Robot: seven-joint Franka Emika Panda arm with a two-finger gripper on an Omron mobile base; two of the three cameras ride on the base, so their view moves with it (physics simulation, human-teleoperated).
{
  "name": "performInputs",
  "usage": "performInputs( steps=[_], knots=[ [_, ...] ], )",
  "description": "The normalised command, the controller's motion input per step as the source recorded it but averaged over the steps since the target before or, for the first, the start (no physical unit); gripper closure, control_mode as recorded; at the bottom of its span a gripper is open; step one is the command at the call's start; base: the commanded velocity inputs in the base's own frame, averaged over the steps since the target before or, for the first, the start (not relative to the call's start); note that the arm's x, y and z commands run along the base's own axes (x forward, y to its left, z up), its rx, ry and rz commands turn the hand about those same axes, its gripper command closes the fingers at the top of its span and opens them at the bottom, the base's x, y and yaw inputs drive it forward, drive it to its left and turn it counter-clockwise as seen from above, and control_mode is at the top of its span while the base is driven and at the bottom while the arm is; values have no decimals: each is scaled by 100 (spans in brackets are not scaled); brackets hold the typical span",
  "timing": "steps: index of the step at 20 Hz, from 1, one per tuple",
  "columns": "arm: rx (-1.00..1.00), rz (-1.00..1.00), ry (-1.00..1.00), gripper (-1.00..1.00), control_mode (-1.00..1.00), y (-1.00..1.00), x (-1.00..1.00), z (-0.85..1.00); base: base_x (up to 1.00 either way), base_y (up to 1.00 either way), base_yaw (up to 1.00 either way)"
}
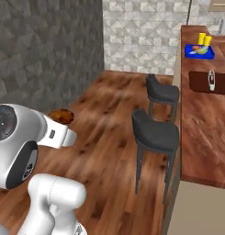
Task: Gather the squash and lemon wedge from the fridge and place them on a tray on the dining counter. Then gather the steak and chicken drumstick from the fridge and place them on the other tray.
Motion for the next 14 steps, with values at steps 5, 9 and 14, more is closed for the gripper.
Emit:
performInputs(
  steps=[5,9,14],
  knots=[
    [0,0,0,100,100,0,0,0,52,55,-39],
    [0,0,0,100,100,0,0,0,43,65,-37],
    [0,0,0,100,100,0,0,0,52,72,-37]
  ],
)
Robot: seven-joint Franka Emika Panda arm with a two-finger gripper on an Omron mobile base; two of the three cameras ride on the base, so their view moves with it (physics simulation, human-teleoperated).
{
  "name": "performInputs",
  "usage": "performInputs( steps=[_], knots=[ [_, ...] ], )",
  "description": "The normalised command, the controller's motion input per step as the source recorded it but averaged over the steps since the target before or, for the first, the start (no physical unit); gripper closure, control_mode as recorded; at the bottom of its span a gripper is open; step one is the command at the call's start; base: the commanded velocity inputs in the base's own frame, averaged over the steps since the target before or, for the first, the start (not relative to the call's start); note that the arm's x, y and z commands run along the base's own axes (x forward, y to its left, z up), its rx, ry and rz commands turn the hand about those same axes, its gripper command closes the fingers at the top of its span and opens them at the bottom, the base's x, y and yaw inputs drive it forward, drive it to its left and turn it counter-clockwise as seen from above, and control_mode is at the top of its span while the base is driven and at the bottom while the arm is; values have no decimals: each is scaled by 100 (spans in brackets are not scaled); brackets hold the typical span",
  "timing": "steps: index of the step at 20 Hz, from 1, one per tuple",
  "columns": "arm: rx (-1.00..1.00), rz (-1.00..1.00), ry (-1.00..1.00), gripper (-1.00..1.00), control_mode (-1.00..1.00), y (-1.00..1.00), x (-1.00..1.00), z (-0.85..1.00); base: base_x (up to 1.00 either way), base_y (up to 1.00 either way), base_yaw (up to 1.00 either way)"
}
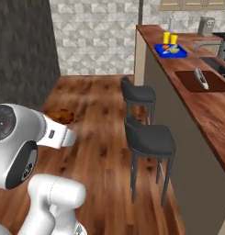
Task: Gather the squash and lemon wedge from the fridge and place them on a tray on the dining counter. Then gather the steak and chicken drumstick from the fridge and place them on the other tray.
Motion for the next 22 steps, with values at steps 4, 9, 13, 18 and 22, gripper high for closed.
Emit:
performInputs(
  steps=[4,9,13,18,22],
  knots=[
    [0,0,0,100,100,0,0,0,62,64,-37],
    [0,0,0,100,100,0,0,0,63,50,-41],
    [0,0,0,100,100,0,0,0,62,41,-43],
    [0,0,0,100,100,0,0,0,51,47,-45],
    [0,0,0,100,100,0,0,0,41,43,-47]
  ],
)
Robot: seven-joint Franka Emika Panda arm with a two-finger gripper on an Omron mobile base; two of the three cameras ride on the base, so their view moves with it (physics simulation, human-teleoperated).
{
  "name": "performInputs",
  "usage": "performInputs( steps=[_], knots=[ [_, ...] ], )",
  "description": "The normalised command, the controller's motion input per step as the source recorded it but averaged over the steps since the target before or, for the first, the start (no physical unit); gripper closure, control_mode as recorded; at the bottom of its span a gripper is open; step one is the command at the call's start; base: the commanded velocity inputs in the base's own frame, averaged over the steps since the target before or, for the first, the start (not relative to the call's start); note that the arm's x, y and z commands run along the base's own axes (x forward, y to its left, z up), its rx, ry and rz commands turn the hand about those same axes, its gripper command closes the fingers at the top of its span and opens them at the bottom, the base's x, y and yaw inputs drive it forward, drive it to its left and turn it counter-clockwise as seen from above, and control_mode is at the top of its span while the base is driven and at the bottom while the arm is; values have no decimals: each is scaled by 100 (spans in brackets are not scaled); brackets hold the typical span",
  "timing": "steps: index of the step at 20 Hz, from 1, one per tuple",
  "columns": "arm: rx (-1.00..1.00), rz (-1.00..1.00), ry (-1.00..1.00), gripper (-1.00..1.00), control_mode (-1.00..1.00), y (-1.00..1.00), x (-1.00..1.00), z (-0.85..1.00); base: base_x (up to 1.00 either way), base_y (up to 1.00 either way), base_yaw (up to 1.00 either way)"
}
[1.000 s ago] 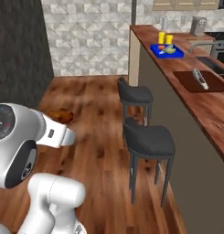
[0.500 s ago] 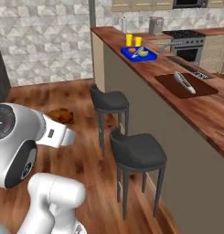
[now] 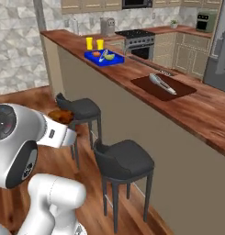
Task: Gather the squash and lemon wedge from the fridge and place them on a tray on the dining counter. Then gather the steak and chicken drumstick from the fridge and place them on the other tray.
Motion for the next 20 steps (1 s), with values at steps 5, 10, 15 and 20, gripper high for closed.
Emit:
performInputs(
  steps=[5,10,15,20],
  knots=[
    [0,0,0,100,100,0,0,0,48,46,-46],
    [0,0,0,100,100,0,0,0,52,38,-44],
    [0,0,0,100,100,0,0,0,54,32,-43],
    [0,0,0,100,100,0,0,0,55,31,-43]
  ],
)
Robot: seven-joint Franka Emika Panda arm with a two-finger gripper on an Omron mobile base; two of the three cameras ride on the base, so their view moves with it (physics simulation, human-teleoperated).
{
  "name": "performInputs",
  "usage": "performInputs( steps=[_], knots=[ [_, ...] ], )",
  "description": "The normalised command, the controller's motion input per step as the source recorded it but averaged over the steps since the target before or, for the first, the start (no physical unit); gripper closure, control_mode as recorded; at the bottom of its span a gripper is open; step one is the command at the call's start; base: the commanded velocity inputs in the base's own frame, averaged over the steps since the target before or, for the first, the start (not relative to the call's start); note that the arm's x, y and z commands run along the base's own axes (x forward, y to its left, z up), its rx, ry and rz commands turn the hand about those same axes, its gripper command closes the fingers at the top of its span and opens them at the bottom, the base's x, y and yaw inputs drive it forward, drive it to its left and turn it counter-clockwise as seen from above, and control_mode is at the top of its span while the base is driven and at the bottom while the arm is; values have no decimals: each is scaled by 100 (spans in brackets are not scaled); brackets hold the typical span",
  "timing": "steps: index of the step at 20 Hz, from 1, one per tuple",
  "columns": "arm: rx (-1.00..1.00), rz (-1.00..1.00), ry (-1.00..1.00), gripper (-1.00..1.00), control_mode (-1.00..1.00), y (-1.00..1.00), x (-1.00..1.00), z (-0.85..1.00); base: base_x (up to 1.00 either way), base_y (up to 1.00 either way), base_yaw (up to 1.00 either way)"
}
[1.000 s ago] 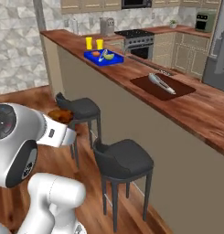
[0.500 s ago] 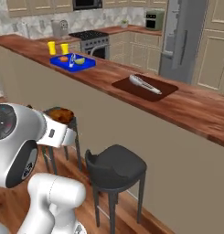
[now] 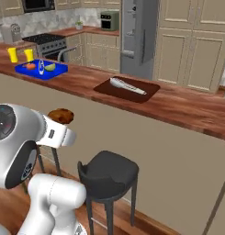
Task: Gather the squash and lemon wedge from the fridge and place them on a tray on the dining counter. Then gather the steak and chicken drumstick from the fridge and place them on the other tray.
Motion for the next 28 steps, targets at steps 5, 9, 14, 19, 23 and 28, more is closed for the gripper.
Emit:
performInputs(
  steps=[5,9,14,19,23,28],
  knots=[
    [0,0,0,100,100,0,0,0,58,35,-42],
    [0,0,0,100,100,0,0,0,63,40,-39],
    [0,0,0,100,100,0,0,0,69,37,-31],
    [-8,-16,10,100,-100,32,78,36,16,7,-5],
    [-7,-10,18,100,-100,47,100,39,0,0,0],
    [0,0,17,100,-100,2,100,9,0,0,0]
  ],
)
